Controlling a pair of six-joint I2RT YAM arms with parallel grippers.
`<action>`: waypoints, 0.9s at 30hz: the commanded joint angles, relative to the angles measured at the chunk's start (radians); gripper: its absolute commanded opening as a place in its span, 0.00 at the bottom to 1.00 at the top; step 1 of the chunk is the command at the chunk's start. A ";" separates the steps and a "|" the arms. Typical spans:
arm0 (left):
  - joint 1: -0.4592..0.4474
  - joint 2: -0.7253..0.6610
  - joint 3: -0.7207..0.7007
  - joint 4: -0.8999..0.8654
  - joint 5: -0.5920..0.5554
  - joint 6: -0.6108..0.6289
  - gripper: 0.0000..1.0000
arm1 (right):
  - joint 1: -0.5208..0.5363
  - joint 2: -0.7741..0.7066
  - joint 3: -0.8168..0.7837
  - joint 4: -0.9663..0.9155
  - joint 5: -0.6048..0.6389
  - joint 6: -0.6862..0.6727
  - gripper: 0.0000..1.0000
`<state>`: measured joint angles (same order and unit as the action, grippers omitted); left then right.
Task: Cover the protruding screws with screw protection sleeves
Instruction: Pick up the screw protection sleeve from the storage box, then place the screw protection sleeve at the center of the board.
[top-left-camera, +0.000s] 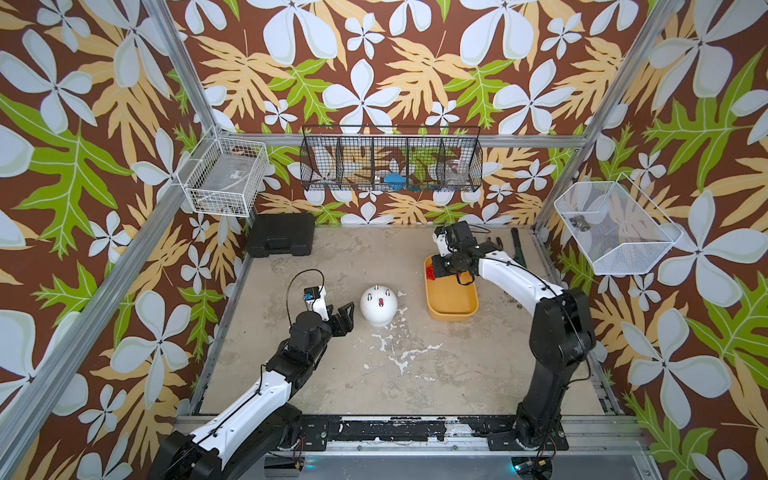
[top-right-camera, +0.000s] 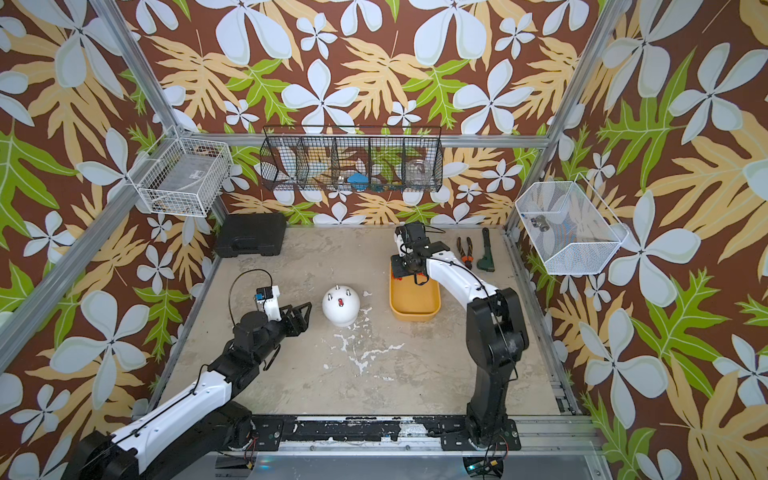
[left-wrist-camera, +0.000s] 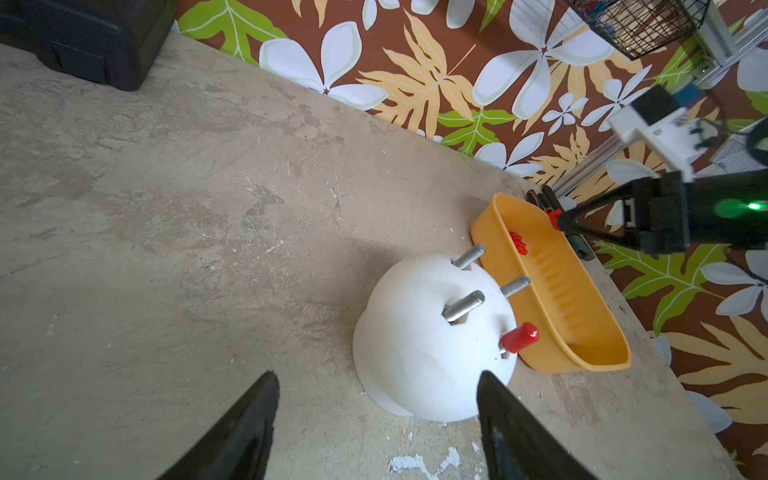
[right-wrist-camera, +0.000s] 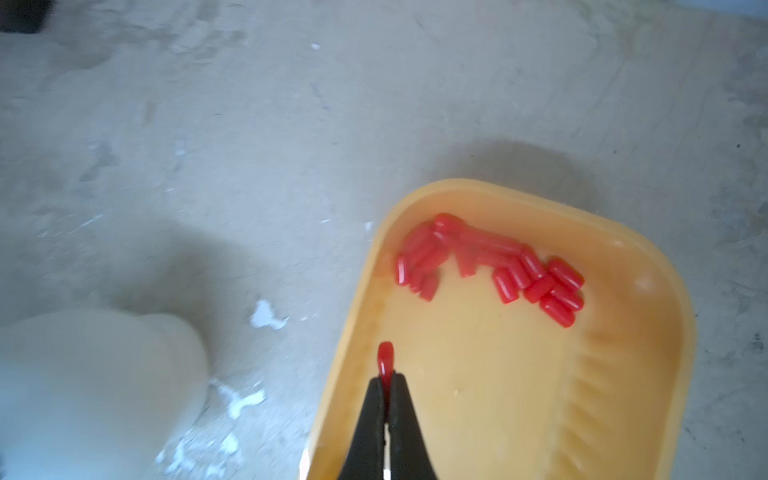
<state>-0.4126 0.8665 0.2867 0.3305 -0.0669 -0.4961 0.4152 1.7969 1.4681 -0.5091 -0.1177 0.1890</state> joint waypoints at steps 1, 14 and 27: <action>0.000 -0.040 -0.028 0.000 -0.008 0.019 0.76 | 0.073 -0.145 -0.146 0.025 -0.105 0.023 0.04; -0.005 -0.423 -0.245 0.023 -0.028 0.134 0.76 | 0.413 -0.418 -0.725 0.194 -0.174 0.049 0.06; -0.005 -0.527 -0.296 0.043 0.019 0.169 0.77 | 0.417 -0.229 -0.640 0.178 0.001 0.034 0.15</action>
<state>-0.4160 0.3298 0.0044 0.3462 -0.0662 -0.3534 0.8307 1.5600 0.8173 -0.3408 -0.1486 0.2451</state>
